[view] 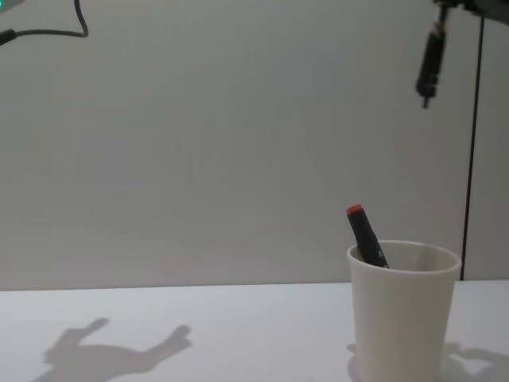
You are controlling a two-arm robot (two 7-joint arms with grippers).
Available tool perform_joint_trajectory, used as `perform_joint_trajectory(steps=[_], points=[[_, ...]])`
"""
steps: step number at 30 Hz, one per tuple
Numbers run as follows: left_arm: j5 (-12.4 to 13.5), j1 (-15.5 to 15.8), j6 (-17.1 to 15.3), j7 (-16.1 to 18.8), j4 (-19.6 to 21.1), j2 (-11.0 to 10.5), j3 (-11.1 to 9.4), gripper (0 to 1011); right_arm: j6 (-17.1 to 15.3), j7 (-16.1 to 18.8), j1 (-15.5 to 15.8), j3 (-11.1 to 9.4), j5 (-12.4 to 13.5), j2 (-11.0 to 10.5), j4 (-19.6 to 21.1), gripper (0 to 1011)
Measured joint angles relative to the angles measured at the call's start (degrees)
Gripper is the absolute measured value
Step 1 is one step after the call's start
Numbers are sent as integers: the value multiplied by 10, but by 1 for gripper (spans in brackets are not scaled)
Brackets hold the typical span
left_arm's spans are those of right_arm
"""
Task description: Place the pen into the pen holder.
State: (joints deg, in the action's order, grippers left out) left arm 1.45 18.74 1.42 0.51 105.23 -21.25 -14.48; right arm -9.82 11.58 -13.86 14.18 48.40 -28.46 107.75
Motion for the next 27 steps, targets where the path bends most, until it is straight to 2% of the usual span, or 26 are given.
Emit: perform_joint_trajectory(steps=[9,15,22,27], points=[[1,0,0,1,1,0,0,1001,3,-15,41,-16,18,-43,26,135],[2,0,0,1,1,-1,1,1001,3,-24,62,-19,22,-58,29,135],[2,0,0,1,2,-1,1,1001,-1,-24,68,-14,14,-57,26,135],[2,0,0,1,2,-1,1,1001,-6,-17,62,-5,0,-44,19,135]])
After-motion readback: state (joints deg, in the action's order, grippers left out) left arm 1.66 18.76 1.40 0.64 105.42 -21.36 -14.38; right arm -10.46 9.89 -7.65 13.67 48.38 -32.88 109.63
